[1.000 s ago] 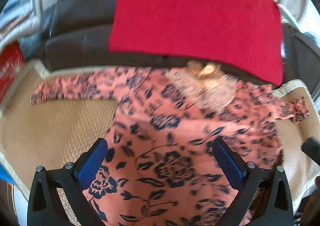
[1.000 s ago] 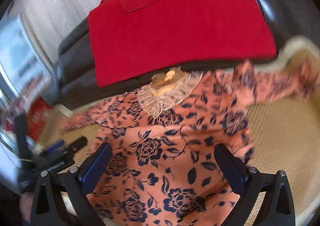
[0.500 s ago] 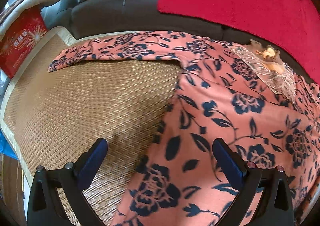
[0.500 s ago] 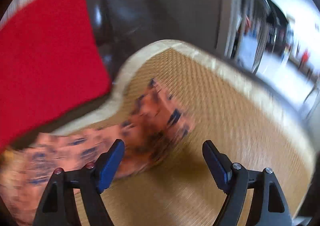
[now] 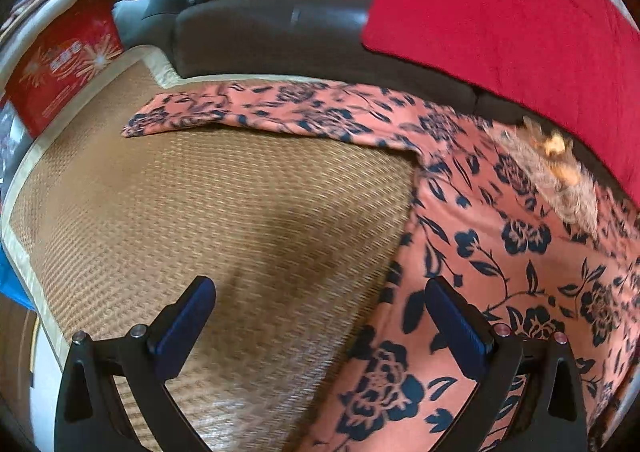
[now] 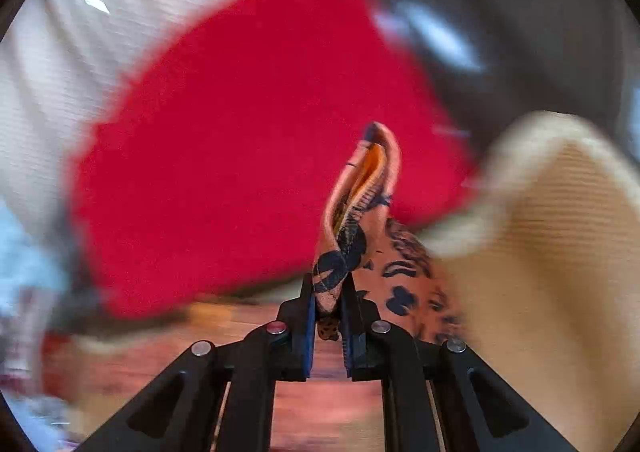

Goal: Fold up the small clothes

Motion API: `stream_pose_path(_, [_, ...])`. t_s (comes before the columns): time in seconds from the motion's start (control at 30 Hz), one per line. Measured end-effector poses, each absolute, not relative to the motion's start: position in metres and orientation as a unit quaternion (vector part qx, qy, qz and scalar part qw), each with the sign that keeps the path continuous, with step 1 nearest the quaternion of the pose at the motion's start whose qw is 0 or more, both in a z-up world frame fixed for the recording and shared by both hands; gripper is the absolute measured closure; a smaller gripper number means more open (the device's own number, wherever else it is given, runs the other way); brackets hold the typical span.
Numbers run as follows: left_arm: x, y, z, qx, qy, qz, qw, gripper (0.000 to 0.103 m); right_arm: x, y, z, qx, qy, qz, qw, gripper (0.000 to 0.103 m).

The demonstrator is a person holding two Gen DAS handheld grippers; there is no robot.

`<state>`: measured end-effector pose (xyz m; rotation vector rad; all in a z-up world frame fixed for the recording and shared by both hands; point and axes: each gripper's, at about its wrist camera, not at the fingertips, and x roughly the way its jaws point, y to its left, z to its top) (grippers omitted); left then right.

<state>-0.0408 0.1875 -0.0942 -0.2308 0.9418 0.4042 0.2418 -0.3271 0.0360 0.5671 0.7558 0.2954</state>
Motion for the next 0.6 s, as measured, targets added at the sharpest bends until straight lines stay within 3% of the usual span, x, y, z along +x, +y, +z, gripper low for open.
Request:
stream_pose_path(0.1, [-0.053,0.205,-0.082,-0.127,0.431,0.204,0.870,0.000,0.229,-0.224,0.081,0.334,0.322,0.265,0.846,0.091])
stream_pose_path(0.17, [-0.056,0.214,-0.076,-0.140,0.421,0.211,0.871,0.000,0.219,-0.162,0.093,0.360,0.309,0.321,0.820,0.079])
stream_pose_path(0.2, [-0.055,0.218,-0.074,-0.147,0.420,0.210,0.871,0.000,0.215,-0.128,0.089,0.374,0.309,0.335,0.808,0.065])
stream_pose_path(0.23, [-0.053,0.219,-0.072,-0.153,0.420,0.208,0.870,0.000,0.215,-0.105,0.083,0.370,0.319,0.345,0.801,0.018])
stream_pose_path(0.27, [-0.050,0.219,-0.069,-0.158,0.419,0.203,0.871,0.000,0.215,-0.073,0.065,0.356,0.344,0.355,0.793,0.009])
stream_pose_path(0.4, [-0.024,0.199,-0.060,-0.153,0.418,0.151,0.883,0.000,0.203,-0.041,-0.010,0.331,0.415,0.339,0.776,0.009])
stream_pose_path(0.6, [0.046,0.171,-0.067,-0.187,0.434,0.070,0.878,0.000,0.218,-0.117,-0.071,0.340,0.435,0.269,0.789,0.009])
